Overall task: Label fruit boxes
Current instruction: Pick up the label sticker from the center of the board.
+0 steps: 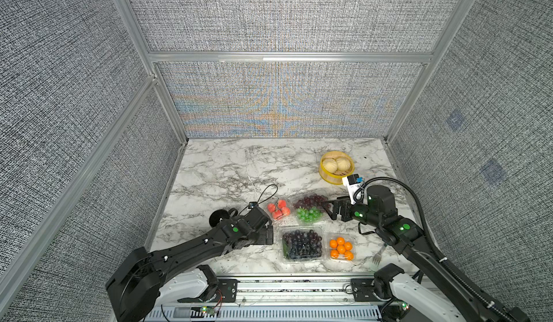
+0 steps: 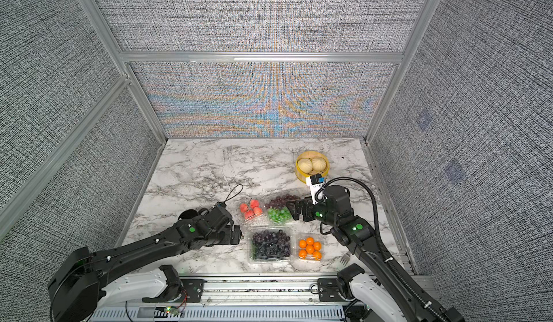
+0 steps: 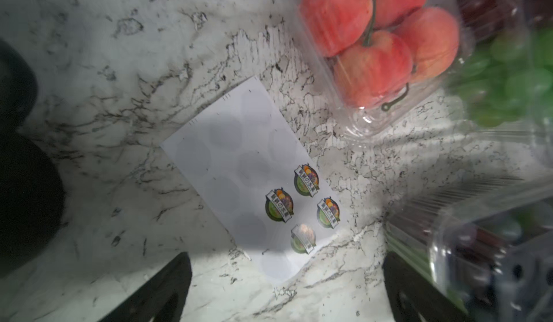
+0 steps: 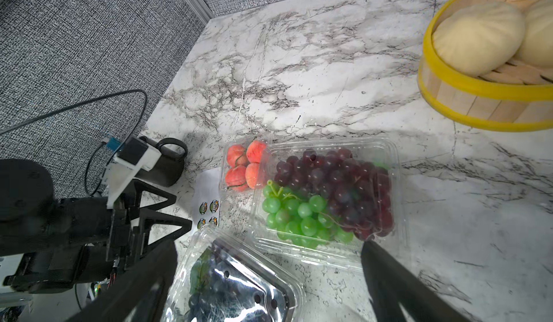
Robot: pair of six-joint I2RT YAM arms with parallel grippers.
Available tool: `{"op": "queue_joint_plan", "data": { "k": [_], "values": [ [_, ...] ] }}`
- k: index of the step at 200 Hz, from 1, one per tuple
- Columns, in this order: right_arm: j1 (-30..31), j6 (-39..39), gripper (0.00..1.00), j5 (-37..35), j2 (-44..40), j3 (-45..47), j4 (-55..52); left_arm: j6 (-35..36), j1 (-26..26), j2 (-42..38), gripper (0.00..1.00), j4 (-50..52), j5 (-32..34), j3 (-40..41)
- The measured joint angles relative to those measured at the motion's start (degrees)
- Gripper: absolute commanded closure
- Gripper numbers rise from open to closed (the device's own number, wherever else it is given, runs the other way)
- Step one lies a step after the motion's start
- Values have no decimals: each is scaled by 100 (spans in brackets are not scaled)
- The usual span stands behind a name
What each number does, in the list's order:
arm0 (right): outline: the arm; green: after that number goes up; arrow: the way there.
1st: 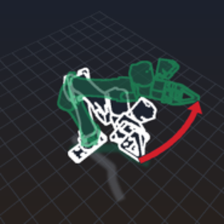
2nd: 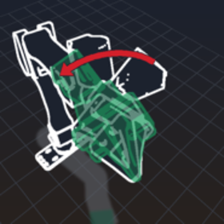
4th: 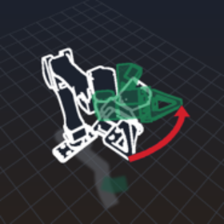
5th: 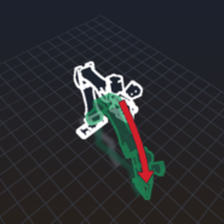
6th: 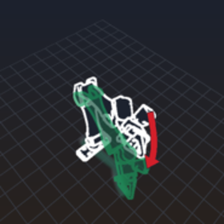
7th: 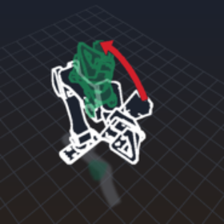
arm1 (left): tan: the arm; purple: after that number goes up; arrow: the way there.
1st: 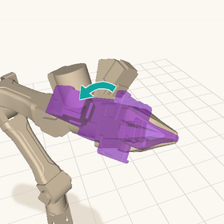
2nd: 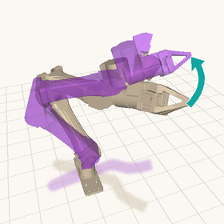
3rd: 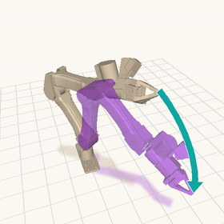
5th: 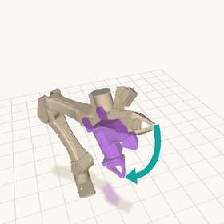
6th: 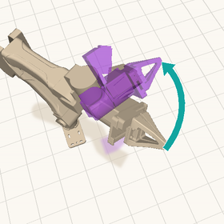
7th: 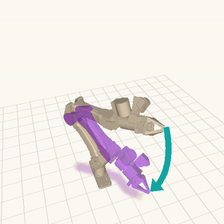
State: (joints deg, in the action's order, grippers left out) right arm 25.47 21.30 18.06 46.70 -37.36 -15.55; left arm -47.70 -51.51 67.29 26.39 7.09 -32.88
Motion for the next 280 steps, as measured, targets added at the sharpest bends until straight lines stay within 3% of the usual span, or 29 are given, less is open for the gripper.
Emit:
{"op": "queue_joint_plan", "data": {
  "k": [47,157,245,262,280],
  "values": [
    [0,-24,1,4,4,68,105,-501,-15,894,0,-94,479,-35],
    [4,-68,1,-28,225,70,170,-356,-20,1906,0,-1154,1386,-245],
    [4,-83,1,-258,107,138,192,-295,-133,1915,30,-1473,1825,28],
    [4,-83,1,-262,70,140,192,-240,-125,1801,32,-1471,1801,109],
    [4,-83,1,-275,26,151,192,-188,-109,1674,42,-1362,1718,160]
  ]
}}
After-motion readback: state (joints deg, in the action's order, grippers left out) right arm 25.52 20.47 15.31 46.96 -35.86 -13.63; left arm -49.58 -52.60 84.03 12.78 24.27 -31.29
